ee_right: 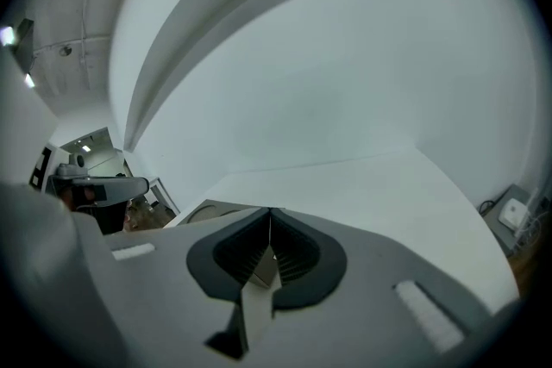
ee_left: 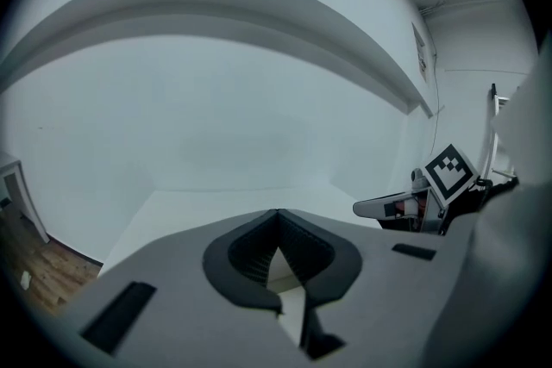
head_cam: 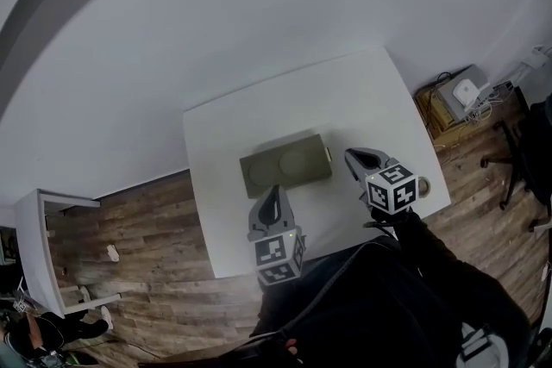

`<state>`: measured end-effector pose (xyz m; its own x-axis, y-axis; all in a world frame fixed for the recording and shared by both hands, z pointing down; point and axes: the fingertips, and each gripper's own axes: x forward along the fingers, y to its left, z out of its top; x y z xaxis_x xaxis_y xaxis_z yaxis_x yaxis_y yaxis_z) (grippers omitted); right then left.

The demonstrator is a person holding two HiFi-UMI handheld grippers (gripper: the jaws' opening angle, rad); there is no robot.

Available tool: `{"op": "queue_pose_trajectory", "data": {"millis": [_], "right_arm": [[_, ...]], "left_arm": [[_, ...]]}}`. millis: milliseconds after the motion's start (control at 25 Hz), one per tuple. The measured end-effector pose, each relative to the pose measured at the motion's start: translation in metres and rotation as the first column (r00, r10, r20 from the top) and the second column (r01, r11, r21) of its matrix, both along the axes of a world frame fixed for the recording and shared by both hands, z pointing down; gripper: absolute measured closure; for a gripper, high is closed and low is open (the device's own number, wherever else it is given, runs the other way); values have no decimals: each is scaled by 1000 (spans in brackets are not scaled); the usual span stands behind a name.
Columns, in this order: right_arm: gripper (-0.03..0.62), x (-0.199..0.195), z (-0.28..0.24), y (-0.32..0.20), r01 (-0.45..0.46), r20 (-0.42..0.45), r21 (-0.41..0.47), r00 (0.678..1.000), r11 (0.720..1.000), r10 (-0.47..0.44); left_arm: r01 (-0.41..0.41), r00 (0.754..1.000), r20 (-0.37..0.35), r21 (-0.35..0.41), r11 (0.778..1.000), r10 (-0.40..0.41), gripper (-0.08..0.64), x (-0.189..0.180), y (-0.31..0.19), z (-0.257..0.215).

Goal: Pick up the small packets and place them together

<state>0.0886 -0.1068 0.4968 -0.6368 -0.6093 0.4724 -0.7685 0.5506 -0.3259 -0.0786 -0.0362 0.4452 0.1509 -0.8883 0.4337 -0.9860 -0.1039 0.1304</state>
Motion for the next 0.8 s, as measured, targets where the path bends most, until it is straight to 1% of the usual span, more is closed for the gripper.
{"op": "queue_pose_trajectory", "data": {"millis": [160, 280, 360, 400, 480, 680, 800], "right_arm": [[568, -6, 18, -12, 50, 23, -82, 999, 995, -48], [553, -12, 35, -20, 79, 70, -170, 995, 982, -68], [526, -18, 46, -23, 118, 118, -243, 989, 963, -91], [496, -21, 52, -22, 145, 144, -284, 984, 948, -107], [469, -25, 64, -21, 179, 177, -355, 977, 917, -122], [469, -24, 88, -30, 174, 183, -451, 978, 876, -100], [469, -26, 101, -31, 194, 189, -497, 976, 846, -112]], "left_arm": [[-17, 1000, 6, -53, 998, 17, 560, -6, -9, 19], [-38, 999, 7, -87, 995, 39, 560, -10, -15, 32], [-43, 999, 12, -105, 994, 44, 560, -14, -19, 39], [-46, 999, 12, -110, 993, 47, 560, -15, -21, 42], [-61, 998, -3, -128, 990, 61, 560, -16, -24, 50], [-80, 997, -19, -182, 980, 78, 560, -18, -32, 67], [-77, 997, -17, -204, 976, 75, 560, -23, -39, 77]]}}
